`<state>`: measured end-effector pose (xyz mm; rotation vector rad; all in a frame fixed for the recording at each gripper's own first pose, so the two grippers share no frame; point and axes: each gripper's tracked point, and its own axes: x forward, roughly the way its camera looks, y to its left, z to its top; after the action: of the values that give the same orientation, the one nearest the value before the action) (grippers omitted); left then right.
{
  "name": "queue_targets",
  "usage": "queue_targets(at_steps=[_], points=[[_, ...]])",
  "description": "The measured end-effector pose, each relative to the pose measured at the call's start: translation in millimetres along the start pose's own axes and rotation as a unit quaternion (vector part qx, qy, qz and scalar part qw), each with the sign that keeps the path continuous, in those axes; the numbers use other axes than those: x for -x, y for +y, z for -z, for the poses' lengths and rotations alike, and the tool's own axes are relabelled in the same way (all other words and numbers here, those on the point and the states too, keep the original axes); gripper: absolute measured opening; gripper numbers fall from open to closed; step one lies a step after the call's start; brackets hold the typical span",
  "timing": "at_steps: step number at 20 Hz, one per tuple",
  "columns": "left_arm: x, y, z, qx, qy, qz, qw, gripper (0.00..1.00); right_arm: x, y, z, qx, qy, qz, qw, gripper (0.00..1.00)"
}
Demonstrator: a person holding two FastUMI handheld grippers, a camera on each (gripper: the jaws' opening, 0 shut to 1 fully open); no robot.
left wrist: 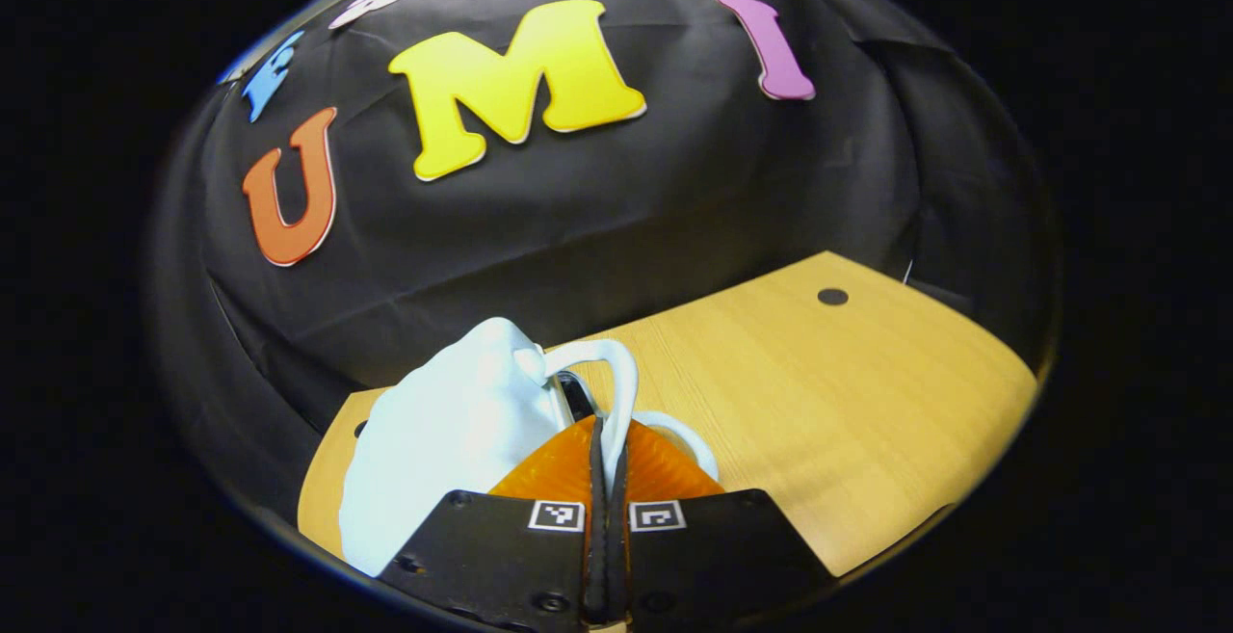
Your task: First open the suitcase, pack the skin care products into it, and then close the suitcase.
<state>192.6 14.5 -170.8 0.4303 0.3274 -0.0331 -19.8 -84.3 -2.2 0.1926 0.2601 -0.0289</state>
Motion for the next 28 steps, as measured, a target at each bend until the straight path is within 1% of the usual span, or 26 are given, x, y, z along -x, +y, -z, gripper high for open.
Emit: queue_targets(at_steps=[3,4,5,6,7,8,9,10,11,12,13,14,15,17,21,24,25,26,27,28], points=[[-16.8,-19.0,32.5,-0.080,0.048,-0.003,0.996,0.05,1.0,-0.7,-0.2,0.001,-0.002,0.007,1.000,0.80],[-21.4,-18.1,38.6,-0.104,0.059,-0.008,0.993,0.05,1.7,-0.3,-0.7,0.000,-0.003,0.008,1.000,0.80],[-23.8,-18.3,36.7,-0.121,0.055,-0.016,0.991,0.06,2.6,-0.2,-2.0,0.001,-0.006,0.011,1.000,0.80],[-21.9,-28.3,37.5,-0.115,0.054,-0.001,0.992,0.06,2.4,-0.1,-3.5,0.002,-0.008,0.015,1.000,0.80],[-17.6,-42.7,37.6,-0.086,0.051,0.035,0.994,0.07,2.7,0.6,-5.2,0.001,-0.010,0.017,1.000,0.80],[-15.6,-51.1,32.6,-0.054,0.043,0.059,0.996,0.28,3.9,3.0,-7.4,0.000,-0.013,0.018,1.000,0.80],[-14.0,-52.9,22.4,-0.028,0.037,0.071,0.996,0.37,4.6,4.7,-10.7,0.001,-0.016,0.021,1.000,0.80],[-6.4,-45.0,12.7,-0.015,0.027,0.067,0.997,0.34,3.9,7.4,-13.2,0.002,-0.021,0.021,1.000,0.80],[0.6,-34.1,-2.9,-0.003,0.009,0.055,0.998,0.35,3.2,11.2,-18.4,0.003,-0.027,0.022,0.999,0.80],[13.9,-24.1,-19.4,0.016,-0.013,0.052,0.998,0.39,2.8,16.5,-23.5,0.005,-0.035,0.022,0.999,0.80],[29.3,-15.8,-36.9,0.041,-0.034,0.057,0.997,0.54,0.3,22.5,-26.2,0.009,-0.041,0.023,0.999,0.80],[47.1,-10.5,-48.5,0.067,-0.043,0.068,0.995,0.65,-1.5,28.4,-28.4,0.015,-0.047,0.023,0.999,0.80],[64.9,-0.2,-56.3,0.085,-0.047,0.064,0.993,0.82,-3.8,37.1,-30.6,0.021,-0.052,0.023,0.998,0.80],[105.8,33.6,-73.1,0.099,-0.071,0.039,0.992,0.89,-7.5,60.7,-32.0,0.027,-0.063,0.014,0.998,0.80],[191.9,92.9,-83.3,0.124,-0.106,-0.003,0.987,0.98,-20.3,107.3,-26.5,0.033,-0.072,0.000,0.997,0.80],[226.2,123.3,-78.3,0.143,-0.113,-0.011,0.983,0.98,-24.9,145.3,-15.6,0.030,-0.067,-0.018,0.997,0.80],[235.9,136.5,-78.0,0.144,-0.116,-0.020,0.983,0.98,-26.0,159.3,-13.3,0.029,-0.064,-0.025,0.997,0.78],[243.6,150.4,-78.0,0.145,-0.121,-0.028,0.982,0.98,-26.7,170.7,-11.3,0.032,-0.062,-0.033,0.997,0.80],[248.2,162.3,-80.1,0.150,-0.129,-0.036,0.980,0.98,-27.4,182.4,-9.6,0.038,-0.061,-0.038,0.997,0.80],[252.0,172.9,-79.7,0.154,-0.133,-0.043,0.978,0.98,-27.2,192.7,-9.8,0.045,-0.060,-0.045,0.996,0.78]])
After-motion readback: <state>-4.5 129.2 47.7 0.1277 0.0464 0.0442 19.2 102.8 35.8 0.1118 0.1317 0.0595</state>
